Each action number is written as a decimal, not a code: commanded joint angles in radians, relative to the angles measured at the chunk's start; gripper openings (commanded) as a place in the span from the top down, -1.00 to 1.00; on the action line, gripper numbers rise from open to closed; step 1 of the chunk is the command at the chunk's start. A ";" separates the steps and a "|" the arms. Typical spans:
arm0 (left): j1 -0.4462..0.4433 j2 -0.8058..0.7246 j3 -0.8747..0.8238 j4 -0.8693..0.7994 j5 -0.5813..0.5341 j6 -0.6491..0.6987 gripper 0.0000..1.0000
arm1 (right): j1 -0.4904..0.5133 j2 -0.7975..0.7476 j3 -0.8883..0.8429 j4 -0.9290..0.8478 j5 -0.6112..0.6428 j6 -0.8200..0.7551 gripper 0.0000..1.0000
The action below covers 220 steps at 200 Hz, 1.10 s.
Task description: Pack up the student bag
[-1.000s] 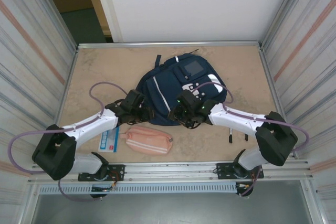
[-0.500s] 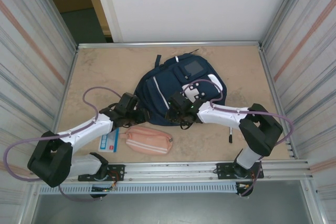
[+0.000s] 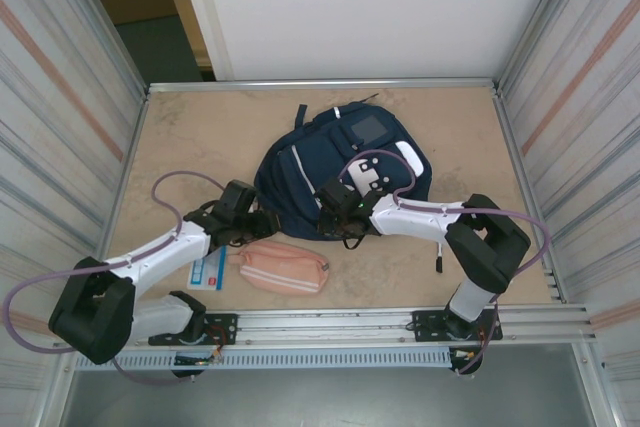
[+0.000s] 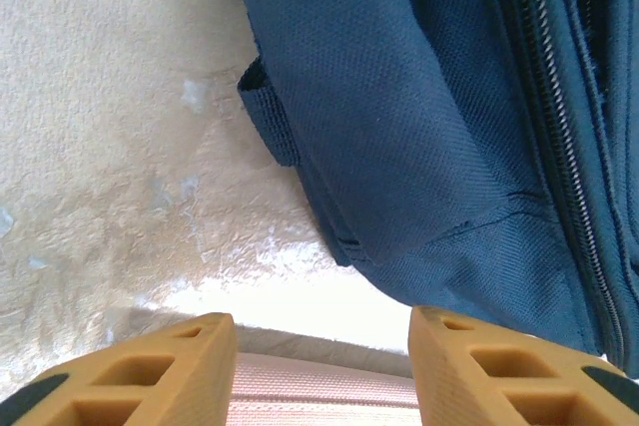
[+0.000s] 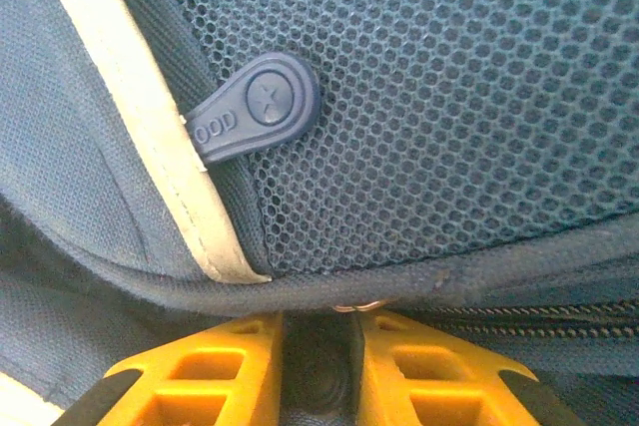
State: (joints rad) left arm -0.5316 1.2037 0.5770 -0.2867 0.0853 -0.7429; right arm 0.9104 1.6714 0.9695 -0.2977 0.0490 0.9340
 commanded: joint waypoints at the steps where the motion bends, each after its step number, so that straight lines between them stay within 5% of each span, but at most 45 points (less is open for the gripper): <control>1: 0.013 -0.037 -0.003 -0.011 0.014 -0.011 0.03 | 0.007 0.010 -0.011 0.048 -0.011 -0.035 0.60; 85: 0.045 -0.099 0.095 -0.065 0.041 0.014 -0.16 | -0.010 -0.203 -0.073 0.157 -0.033 -0.200 0.90; 149: 0.047 -0.076 0.086 0.029 0.114 -0.003 -0.19 | -0.170 -0.321 -0.075 0.135 -0.259 -0.260 1.00; 182: 0.048 -0.038 0.075 0.093 0.153 0.006 -0.20 | -0.241 -0.342 -0.026 0.077 -0.451 -0.428 1.00; 220: 0.047 0.075 0.035 0.220 0.146 -0.007 -0.20 | -0.209 -0.275 0.060 -0.048 -0.501 -0.549 1.00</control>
State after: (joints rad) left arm -0.4915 1.2079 0.6510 -0.1749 0.2207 -0.7418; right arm 0.6632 1.3785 0.9482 -0.3050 -0.3401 0.5198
